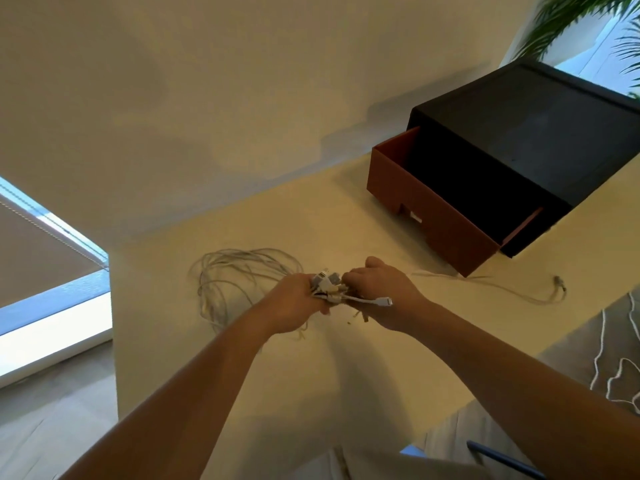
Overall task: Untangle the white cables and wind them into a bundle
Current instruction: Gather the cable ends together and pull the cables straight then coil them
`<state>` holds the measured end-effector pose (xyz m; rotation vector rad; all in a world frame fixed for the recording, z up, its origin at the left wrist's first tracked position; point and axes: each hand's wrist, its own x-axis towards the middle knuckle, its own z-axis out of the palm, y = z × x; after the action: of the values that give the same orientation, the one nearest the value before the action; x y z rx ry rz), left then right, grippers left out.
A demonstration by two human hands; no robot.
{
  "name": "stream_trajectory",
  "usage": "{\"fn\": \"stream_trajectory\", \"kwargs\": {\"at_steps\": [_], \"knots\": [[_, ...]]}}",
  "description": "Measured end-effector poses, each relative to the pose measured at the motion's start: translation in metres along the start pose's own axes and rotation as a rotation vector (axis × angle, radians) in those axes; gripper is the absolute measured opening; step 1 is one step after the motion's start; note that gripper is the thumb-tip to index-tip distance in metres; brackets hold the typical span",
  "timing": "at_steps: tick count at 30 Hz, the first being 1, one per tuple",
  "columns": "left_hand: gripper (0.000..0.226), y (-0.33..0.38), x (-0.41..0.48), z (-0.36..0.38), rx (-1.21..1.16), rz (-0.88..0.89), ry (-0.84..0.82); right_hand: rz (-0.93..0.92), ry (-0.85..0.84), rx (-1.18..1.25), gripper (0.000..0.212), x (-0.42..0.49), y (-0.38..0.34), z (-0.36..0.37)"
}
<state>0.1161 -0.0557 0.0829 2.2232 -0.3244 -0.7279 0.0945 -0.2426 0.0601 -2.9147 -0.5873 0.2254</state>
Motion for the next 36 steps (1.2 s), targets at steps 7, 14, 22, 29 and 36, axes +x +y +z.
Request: {"fn": "stream_trajectory", "kwargs": {"at_steps": [7, 14, 22, 29, 36], "knots": [[0.019, -0.011, 0.002, -0.003, -0.237, 0.052, -0.02, 0.047, -0.029, -0.006, 0.019, -0.008, 0.011, 0.0], [0.032, 0.0, -0.006, -0.021, -0.377, 0.066, 0.014, 0.183, -0.067, 0.027, 0.02, -0.015, 0.032, 0.003], [0.054, -0.007, -0.007, -0.034, -0.426, 0.029, 0.07, 0.375, -0.252, -0.129, 0.091, -0.027, 0.037, -0.002], [0.025, -0.005, -0.013, -0.043, -0.519, 0.016, 0.101, 0.179, -0.188, -0.117, 0.086, -0.003, 0.001, 0.009], [0.042, -0.018, -0.019, -0.055, -0.613, -0.001, 0.173, 0.224, -0.3, -0.144, 0.06, -0.002, 0.003, 0.043]]}}
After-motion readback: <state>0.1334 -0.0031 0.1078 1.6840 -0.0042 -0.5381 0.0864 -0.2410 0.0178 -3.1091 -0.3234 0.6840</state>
